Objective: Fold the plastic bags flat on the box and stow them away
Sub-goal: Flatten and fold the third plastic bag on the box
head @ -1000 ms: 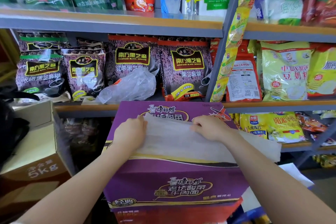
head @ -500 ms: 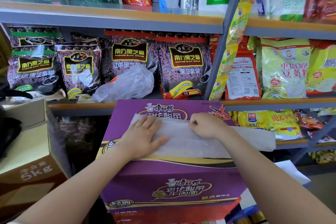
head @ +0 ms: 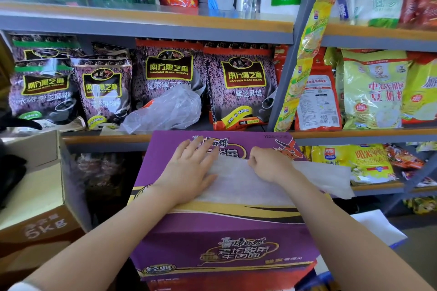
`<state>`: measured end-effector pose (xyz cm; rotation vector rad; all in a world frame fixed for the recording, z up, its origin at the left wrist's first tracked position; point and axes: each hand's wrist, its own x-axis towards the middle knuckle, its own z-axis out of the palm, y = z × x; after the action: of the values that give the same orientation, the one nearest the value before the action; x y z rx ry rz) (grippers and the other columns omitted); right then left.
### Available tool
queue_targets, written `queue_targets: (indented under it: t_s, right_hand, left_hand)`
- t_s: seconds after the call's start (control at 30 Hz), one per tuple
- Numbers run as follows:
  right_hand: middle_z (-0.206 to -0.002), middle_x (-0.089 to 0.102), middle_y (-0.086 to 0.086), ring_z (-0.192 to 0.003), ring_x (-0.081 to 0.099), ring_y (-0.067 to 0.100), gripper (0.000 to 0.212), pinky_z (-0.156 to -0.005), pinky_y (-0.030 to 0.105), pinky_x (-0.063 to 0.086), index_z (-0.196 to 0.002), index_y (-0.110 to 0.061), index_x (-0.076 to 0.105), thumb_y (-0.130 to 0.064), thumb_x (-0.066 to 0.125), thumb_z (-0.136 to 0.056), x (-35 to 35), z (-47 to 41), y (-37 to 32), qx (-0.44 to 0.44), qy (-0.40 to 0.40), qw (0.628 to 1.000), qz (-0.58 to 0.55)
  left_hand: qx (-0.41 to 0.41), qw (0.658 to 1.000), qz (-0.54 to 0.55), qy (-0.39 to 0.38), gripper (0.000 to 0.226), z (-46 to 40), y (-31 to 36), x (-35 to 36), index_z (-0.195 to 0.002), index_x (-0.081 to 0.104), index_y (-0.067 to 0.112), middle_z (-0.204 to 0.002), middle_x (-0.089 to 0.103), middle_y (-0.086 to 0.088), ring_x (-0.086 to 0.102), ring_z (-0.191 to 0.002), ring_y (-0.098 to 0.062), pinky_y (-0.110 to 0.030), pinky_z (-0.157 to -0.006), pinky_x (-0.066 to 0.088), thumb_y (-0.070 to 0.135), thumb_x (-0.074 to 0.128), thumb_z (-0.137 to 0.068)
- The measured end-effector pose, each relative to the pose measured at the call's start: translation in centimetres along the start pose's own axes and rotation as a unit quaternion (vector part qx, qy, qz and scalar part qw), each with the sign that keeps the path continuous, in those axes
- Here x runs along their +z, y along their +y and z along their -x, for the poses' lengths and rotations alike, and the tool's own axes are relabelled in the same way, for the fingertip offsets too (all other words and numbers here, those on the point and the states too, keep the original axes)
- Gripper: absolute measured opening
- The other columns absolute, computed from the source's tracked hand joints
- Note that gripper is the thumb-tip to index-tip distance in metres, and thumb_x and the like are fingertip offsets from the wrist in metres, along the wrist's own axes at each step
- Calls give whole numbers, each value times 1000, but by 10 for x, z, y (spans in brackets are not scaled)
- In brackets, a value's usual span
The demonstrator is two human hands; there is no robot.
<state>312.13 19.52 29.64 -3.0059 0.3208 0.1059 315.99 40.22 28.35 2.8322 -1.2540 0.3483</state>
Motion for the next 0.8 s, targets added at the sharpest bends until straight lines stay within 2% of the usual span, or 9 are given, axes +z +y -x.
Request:
queue_targets:
  t_s: [0.07,0.13,0.2,0.27,0.4,0.57,0.63,0.7,0.8]
  right_hand:
    - [-110,62,12,-98,57,31,25,-69,34,39,-111,-11,49,-28,37,-98,3,0,0,1,14,1000,3]
    - [-109,62,11,-99,58,31,24,-68,34,39,-111,-11,49,-27,37,-98,5,0,-1,0,25,1000,6]
    - [-108,62,10,-98,58,30,23,-68,34,38,-110,-11,47,-26,36,-98,8,1,-1,-11,40,999,10]
    - [-108,61,9,-97,58,29,22,-68,33,37,-110,-11,46,-26,36,-98,11,4,1,-29,60,998,18]
    - [-112,59,9,-103,55,28,24,-78,36,40,-110,-11,48,-27,34,-99,13,11,15,-29,95,994,44]
    - [-128,51,9,-120,45,28,33,-98,38,34,-122,-12,46,-32,34,-99,10,22,43,92,72,991,69]
    - [-133,45,12,-125,37,31,33,-105,41,29,-127,-10,42,-22,40,-96,3,26,36,113,77,986,100]
    - [-140,38,12,-134,28,31,40,-113,42,19,-132,-11,40,-13,42,-92,-2,28,14,47,118,986,107]
    - [-156,18,5,-145,8,22,50,-117,40,2,-145,-13,26,-28,35,-97,4,31,-27,-70,89,992,49]
  left_hand:
    - [45,998,46,-15,76,-3,5,3,-136,42,18,-148,34,-6,31,-137,-25,-40,-113,24,54,7,-79]
    - [15,987,124,-103,93,-3,8,12,-146,19,23,-157,7,-1,7,-143,-17,-33,-117,6,65,-7,-67]
    - [-9,983,123,-139,102,-3,6,17,-147,4,29,-157,-4,3,-4,-143,-14,-33,-117,-2,78,-7,-58]
    - [-11,981,120,-150,116,-1,6,18,-146,-2,32,-156,-9,4,-9,-143,-14,-33,-116,-6,92,-11,-47]
    - [-39,978,107,-174,123,0,7,15,-144,-8,38,-155,-15,4,-15,-142,-22,-38,-114,-8,97,-7,-36]
    - [-71,977,90,-180,114,-2,6,17,-144,-9,41,-155,-16,3,-16,-142,-27,-46,-115,-9,93,12,-44]
    - [-72,976,84,-187,115,-2,6,16,-143,-9,42,-155,-16,3,-17,-142,-27,-47,-115,-9,93,13,-43]
    - [-74,975,81,-191,115,-3,7,14,-143,-10,42,-155,-17,3,-17,-141,-27,-47,-114,-9,93,14,-42]
    - [-75,975,81,-195,119,-2,9,11,-143,-11,41,-155,-17,3,-17,-141,-27,-47,-115,-8,93,15,-39]
